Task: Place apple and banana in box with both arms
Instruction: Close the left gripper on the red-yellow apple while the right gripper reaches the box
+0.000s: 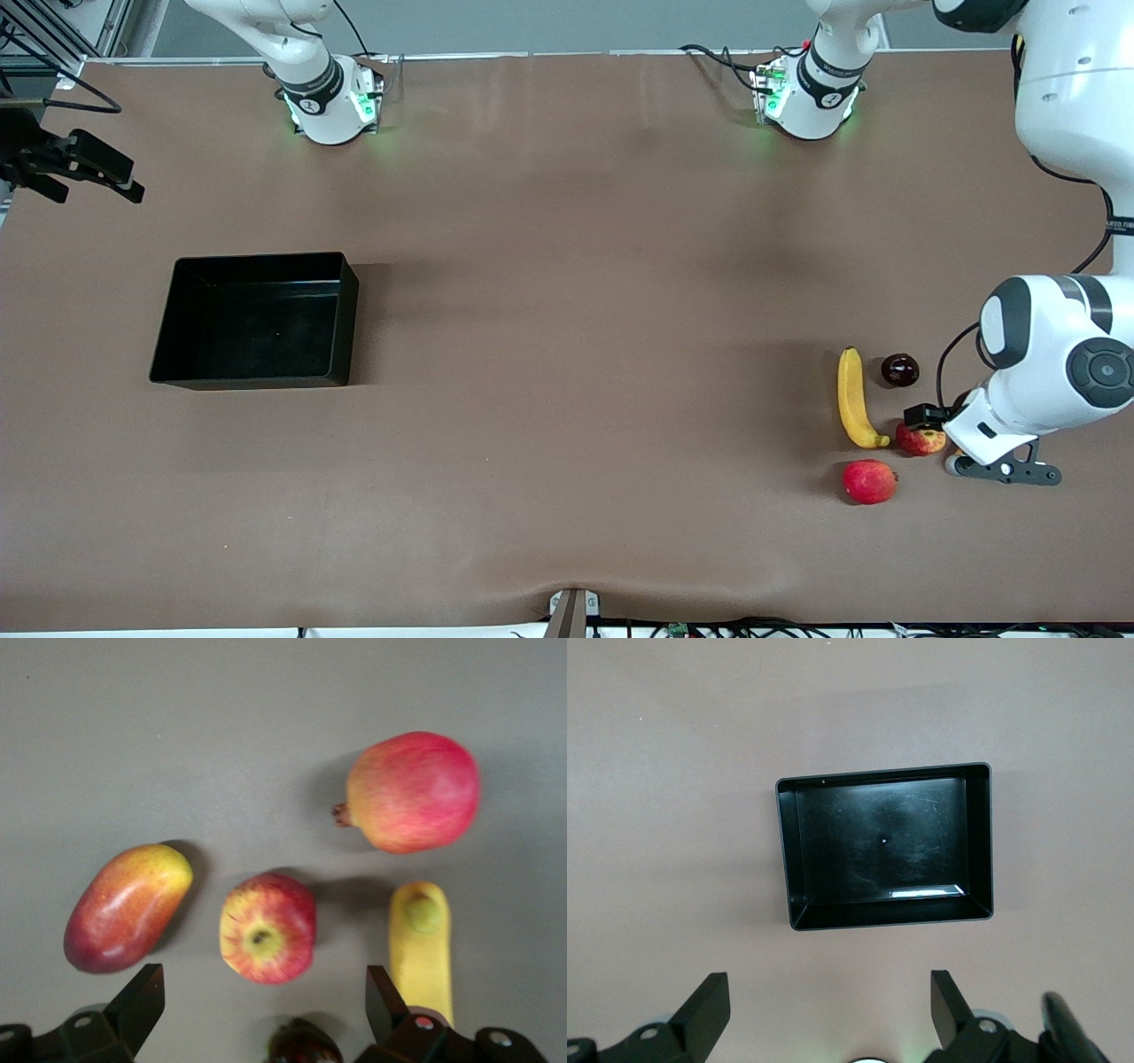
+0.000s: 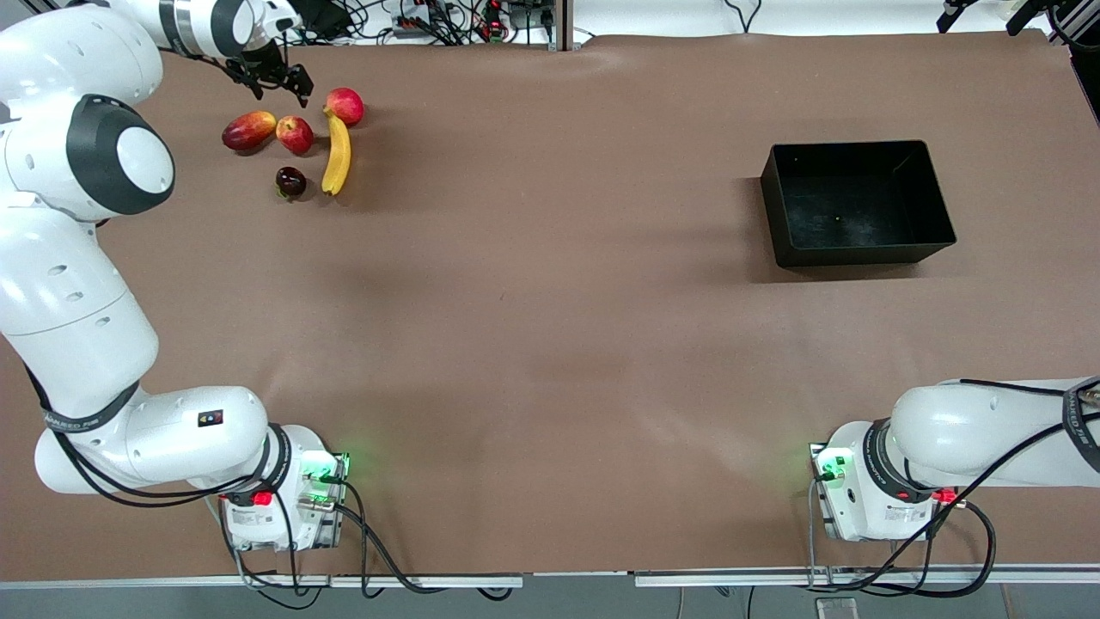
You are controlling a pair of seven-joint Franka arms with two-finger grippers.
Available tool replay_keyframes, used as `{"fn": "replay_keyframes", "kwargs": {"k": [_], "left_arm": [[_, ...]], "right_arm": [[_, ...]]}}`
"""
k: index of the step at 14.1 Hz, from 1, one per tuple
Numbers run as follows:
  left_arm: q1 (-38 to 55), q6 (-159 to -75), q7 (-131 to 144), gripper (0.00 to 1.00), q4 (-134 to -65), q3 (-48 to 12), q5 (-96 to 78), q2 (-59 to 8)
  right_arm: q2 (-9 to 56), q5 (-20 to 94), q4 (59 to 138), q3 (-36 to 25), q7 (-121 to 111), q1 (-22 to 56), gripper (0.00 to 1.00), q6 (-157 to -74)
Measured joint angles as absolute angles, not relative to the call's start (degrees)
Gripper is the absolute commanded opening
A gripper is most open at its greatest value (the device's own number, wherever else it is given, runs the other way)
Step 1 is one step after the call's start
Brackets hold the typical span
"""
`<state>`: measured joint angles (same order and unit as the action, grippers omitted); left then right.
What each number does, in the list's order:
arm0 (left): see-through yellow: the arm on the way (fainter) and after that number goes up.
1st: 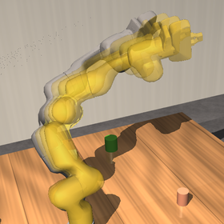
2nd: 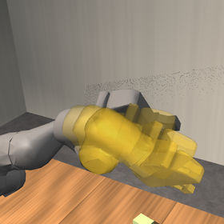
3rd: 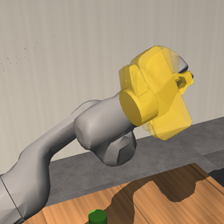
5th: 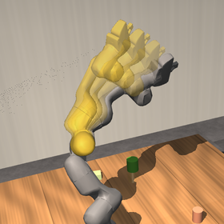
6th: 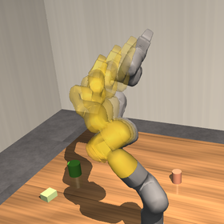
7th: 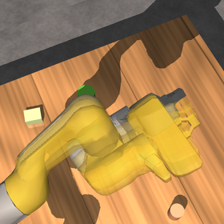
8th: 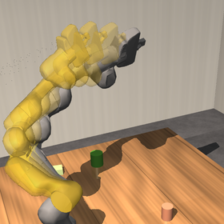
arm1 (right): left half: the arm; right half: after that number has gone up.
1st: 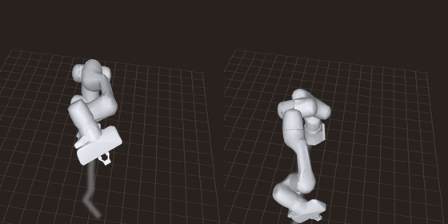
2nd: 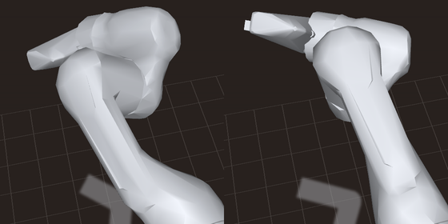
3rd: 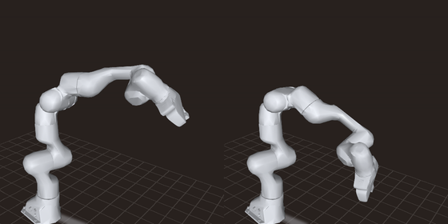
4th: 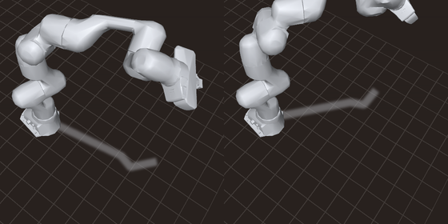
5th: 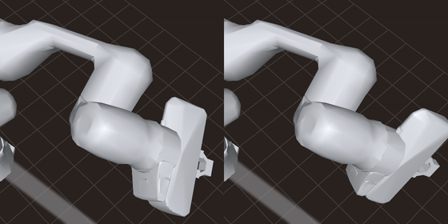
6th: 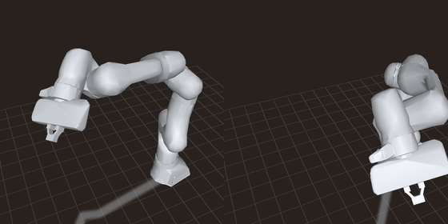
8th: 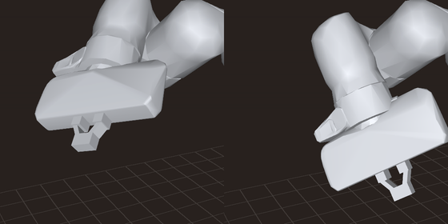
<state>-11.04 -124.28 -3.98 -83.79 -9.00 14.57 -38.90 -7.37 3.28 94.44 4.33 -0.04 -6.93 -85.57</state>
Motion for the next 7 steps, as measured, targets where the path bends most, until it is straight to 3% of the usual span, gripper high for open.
{"fn": "replay_keyframes", "kwargs": {"k": [7], "left_arm": [[-12.1,-127.0,-4.5,1.0,-83.3,-9.2,14.6,-43.3]], "right_arm": [[-5.0,3.1,92.5,4.2,-5.2,-8.6,1.0,-86.7]]}}
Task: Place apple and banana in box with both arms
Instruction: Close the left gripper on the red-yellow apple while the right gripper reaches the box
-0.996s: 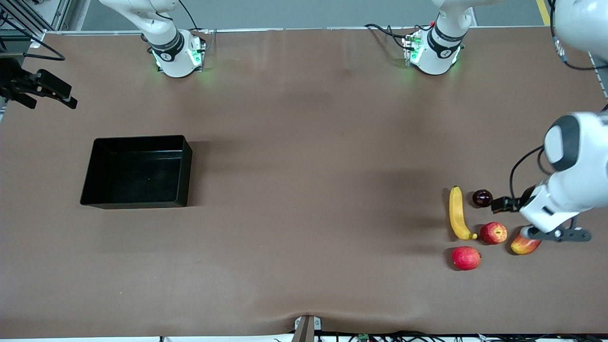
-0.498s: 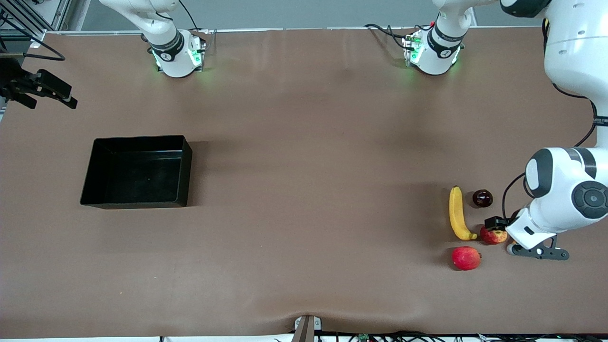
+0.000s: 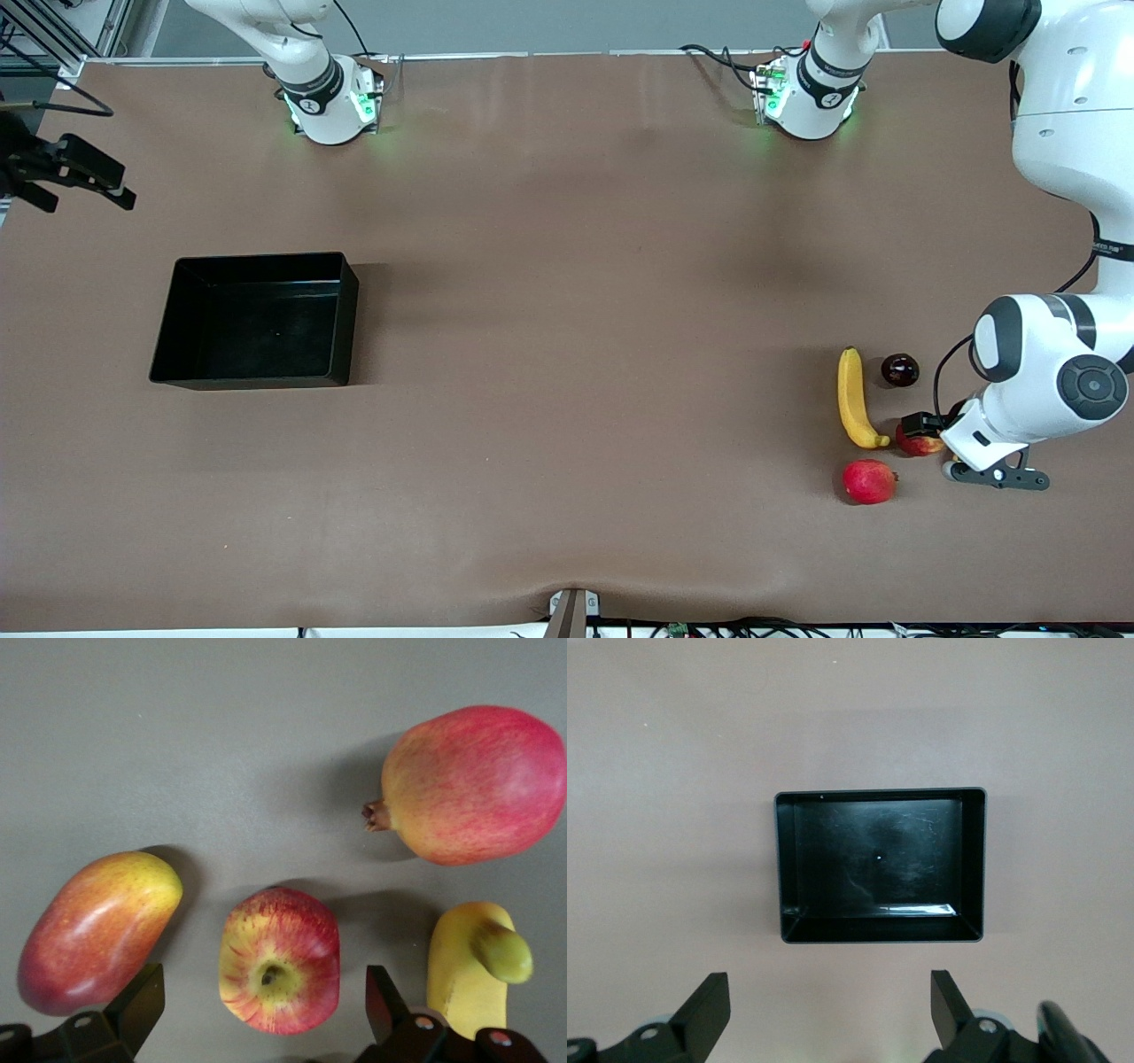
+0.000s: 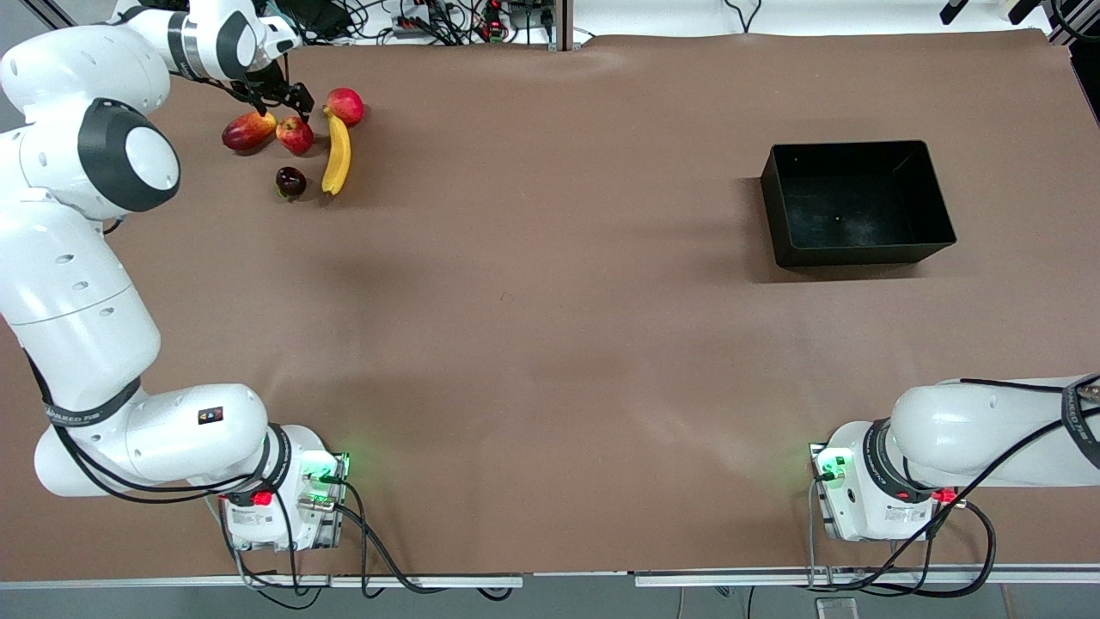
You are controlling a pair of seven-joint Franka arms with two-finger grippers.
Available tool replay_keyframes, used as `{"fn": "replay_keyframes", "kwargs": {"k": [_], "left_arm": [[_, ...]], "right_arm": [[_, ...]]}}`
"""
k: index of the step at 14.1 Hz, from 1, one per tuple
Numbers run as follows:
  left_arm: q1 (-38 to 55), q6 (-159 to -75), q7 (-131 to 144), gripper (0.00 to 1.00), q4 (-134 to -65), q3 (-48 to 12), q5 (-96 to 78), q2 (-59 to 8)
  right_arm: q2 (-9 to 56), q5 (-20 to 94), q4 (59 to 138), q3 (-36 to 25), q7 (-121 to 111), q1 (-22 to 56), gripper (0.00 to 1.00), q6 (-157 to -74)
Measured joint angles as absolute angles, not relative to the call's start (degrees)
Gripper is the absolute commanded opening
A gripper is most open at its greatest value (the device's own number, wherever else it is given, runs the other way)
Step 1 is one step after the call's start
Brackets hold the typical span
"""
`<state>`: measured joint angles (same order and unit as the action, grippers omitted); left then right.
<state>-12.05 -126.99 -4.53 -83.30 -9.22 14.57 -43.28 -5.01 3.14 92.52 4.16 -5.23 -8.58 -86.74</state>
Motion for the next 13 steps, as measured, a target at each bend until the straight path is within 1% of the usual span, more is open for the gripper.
{"fn": "replay_keyframes", "kwargs": {"k": [3,4,5,6,8,9,10,13], "left_arm": [[-12.3,-127.2,-4.5,1.0,-83.2,-9.2,14.6,-44.7],[-12.3,-127.3,-4.5,0.9,-83.2,-9.2,14.6,-45.2],[-12.3,-127.3,-4.5,0.78,-83.2,-9.2,14.6,-45.6],[-12.4,-127.3,-4.5,0.61,-83.2,-9.1,14.6,-45.9],[-12.4,-127.4,-4.6,0.3,-83.1,-9.1,14.6,-46.3],[-12.4,-127.4,-4.6,0.13,-82.9,-9.2,14.6,-46.3],[-12.4,-127.4,-4.6,0.0,-82.4,-9.2,14.6,-46.2],[-12.6,-126.6,-6.7,0.0,-81.5,-9.4,14.6,-45.3]], "right_arm": [[0.8,3.1,92.6,4.0,-8.3,-12.0,1.0,-85.5],[3.5,3.1,92.5,4.0,-8.5,-12.4,1.0,-85.7],[5.9,3.1,92.5,4.0,-8.5,-12.5,1.0,-86.4],[7.9,3.0,92.4,4.0,-8.5,-12.5,1.0,-87.2],[11.5,2.1,92.4,3.9,-8.4,-13.6,1.0,-88.1],[13.2,2.0,92.4,3.9,-8.4,-14.9,1.0,-89.2],[15.0,1.9,92.5,3.8,-8.5,-16.4,1.0,-91.4],[19.4,1.9,94.2,3.7,-13.0,-20.4,1.0,-101.2]]}}
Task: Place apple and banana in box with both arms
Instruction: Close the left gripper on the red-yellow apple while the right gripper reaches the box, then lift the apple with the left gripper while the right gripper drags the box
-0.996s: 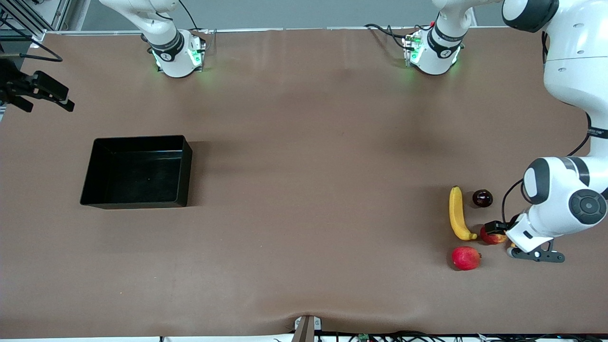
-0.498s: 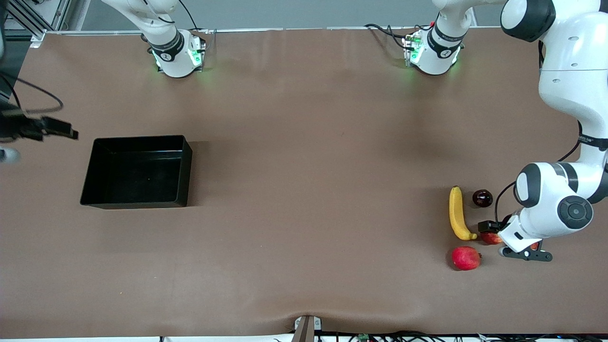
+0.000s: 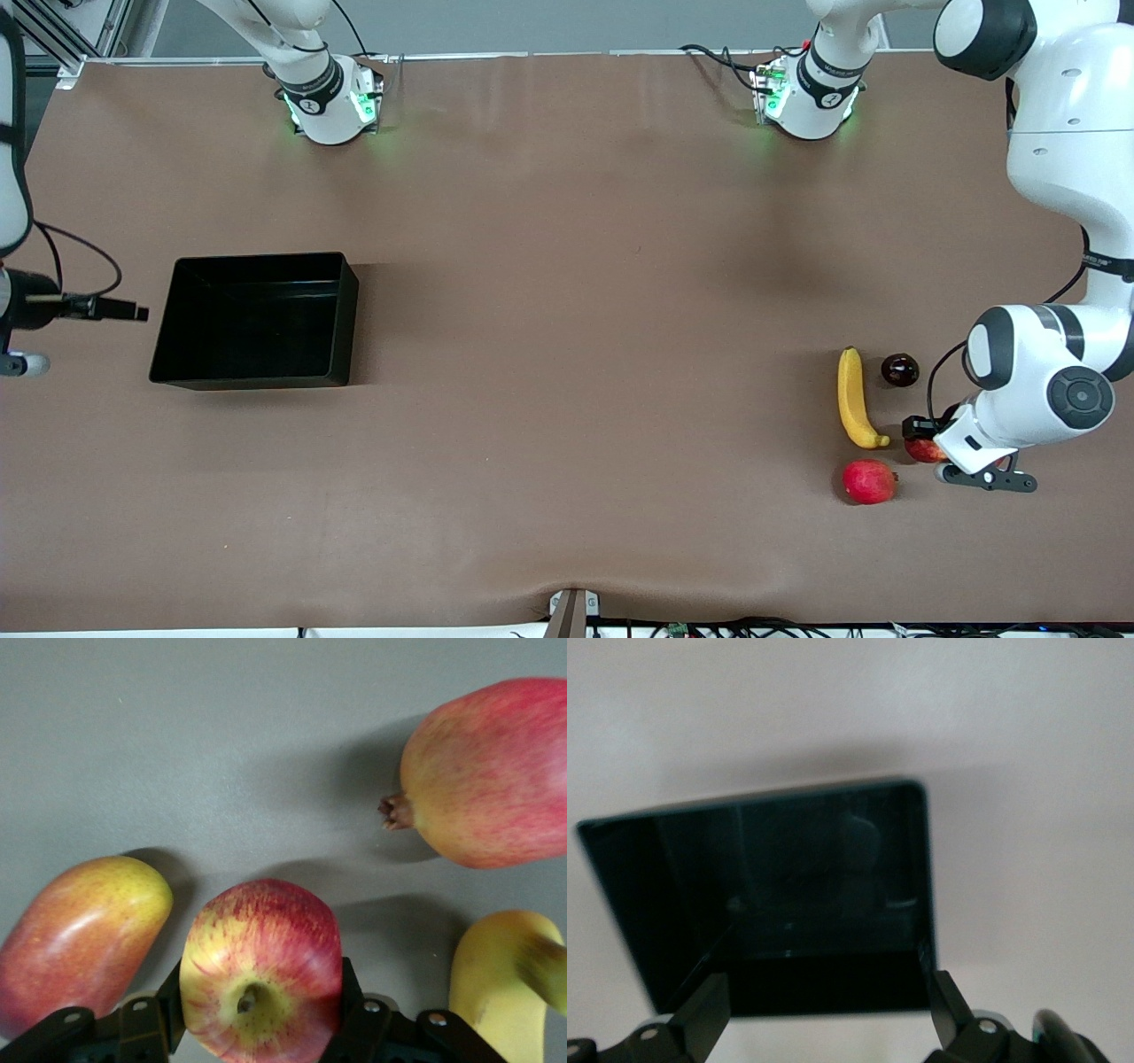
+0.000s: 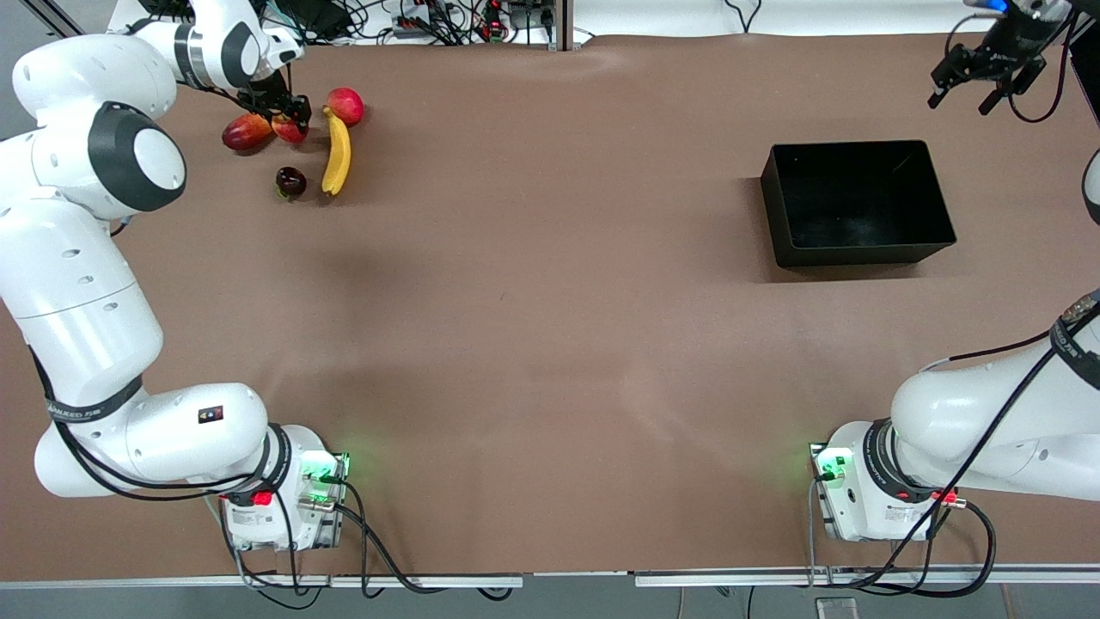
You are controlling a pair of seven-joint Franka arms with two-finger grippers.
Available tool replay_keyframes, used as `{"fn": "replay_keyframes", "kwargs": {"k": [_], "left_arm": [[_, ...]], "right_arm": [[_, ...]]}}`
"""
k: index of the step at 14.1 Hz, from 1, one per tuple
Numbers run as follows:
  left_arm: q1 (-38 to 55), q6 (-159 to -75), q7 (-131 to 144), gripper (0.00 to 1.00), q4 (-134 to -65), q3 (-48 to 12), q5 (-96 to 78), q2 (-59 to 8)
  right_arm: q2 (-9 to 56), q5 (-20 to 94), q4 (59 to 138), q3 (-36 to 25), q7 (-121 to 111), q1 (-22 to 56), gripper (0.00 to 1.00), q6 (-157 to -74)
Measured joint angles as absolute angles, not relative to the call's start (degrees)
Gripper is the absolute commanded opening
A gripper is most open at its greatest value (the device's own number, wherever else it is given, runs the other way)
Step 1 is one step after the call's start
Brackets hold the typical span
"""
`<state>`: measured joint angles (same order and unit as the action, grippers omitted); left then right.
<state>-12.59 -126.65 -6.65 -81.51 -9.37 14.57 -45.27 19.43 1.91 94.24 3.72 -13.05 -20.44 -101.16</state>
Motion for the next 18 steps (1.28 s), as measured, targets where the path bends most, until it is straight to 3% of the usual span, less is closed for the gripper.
{"fn": "replay_keyframes", "kwargs": {"k": [3,7,8,11,18], "left_arm": [[-12.5,-123.0,-8.4,0.0,-81.2,-9.9,14.6,-42.7],[-12.4,-113.5,-9.6,0.0,-81.0,-11.4,14.6,-35.4],[-12.4,-110.8,-9.1,0.0,-81.0,-12.4,14.4,-33.5],[-12.3,-105.6,-5.6,0.0,-82.1,-15.4,12.9,-29.1],[-12.2,-105.4,5.3,0.0,-88.2,-21.1,7.9,-22.4]], "right_arm": [[20.8,-0.1,100.3,3.6,-18.1,-22.9,1.0,-111.9],[20.9,-0.8,107.3,3.6,-21.0,-25.5,1.0,-119.4],[20.9,-0.9,109.3,3.6,-21.7,-26.0,0.9,-121.6],[20.9,-1.1,114.8,3.6,-23.0,-27.6,0.03,-126.3],[20.6,-1.1,116.6,4.1,-27.7,-28.2,0.0,-124.2]]}}
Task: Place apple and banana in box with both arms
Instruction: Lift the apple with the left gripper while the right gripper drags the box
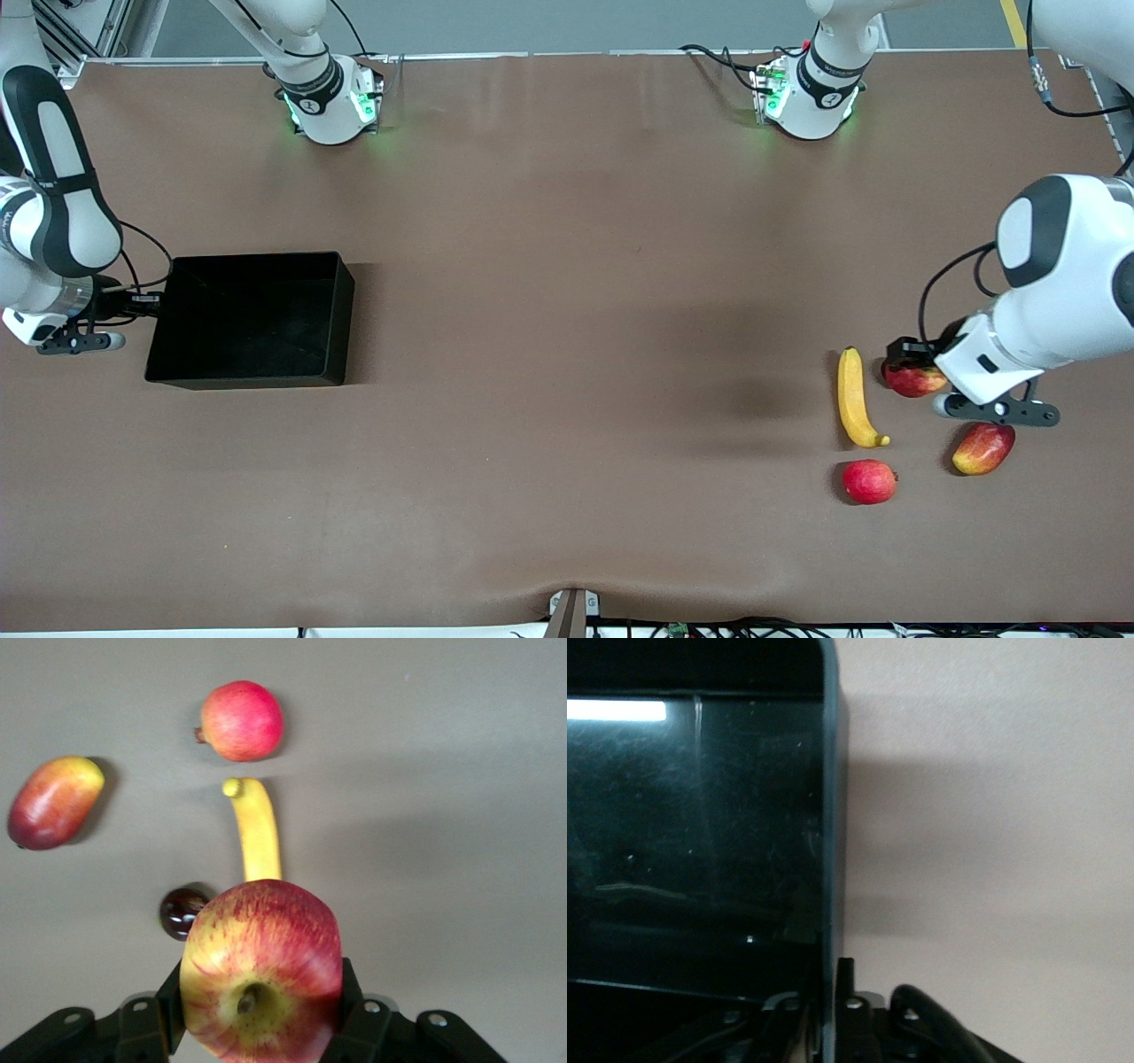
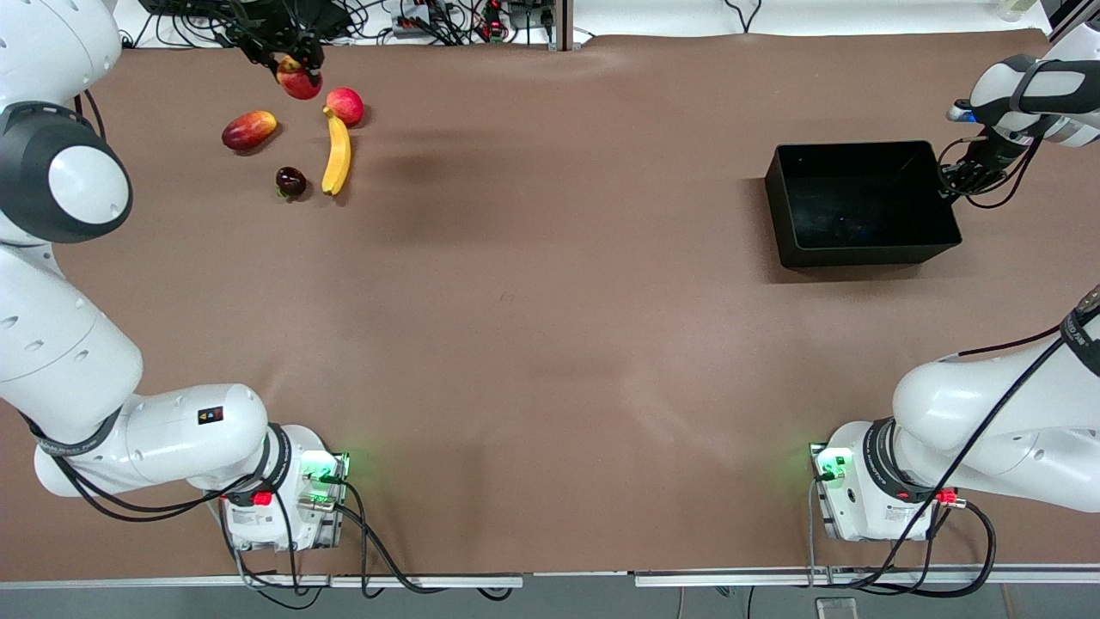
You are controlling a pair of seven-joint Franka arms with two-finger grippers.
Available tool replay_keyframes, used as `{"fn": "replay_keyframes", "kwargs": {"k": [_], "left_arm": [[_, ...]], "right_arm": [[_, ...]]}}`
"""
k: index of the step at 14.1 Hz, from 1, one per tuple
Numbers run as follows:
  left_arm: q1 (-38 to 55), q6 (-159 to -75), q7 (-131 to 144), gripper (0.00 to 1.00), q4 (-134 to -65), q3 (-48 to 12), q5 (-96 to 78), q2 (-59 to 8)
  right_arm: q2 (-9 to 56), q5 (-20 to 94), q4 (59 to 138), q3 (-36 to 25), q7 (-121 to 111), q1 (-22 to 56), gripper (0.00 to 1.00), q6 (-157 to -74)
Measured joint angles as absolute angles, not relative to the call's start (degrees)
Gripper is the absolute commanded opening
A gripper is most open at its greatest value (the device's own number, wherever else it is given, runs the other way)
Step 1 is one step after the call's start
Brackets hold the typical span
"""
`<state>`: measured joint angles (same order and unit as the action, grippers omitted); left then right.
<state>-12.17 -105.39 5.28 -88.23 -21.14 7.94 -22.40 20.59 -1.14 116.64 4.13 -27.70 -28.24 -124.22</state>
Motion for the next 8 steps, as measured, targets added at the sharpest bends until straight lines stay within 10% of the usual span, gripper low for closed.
{"fn": "replay_keyframes", "kwargs": {"k": [8], "left_arm": [[-11.9,-110.7,22.5,0.0,-93.5,-30.8,7.9,-22.2]], "right_arm": [[19.6,2.2,101.7,5.4,-19.7,-19.5,0.0,-94.8]]}}
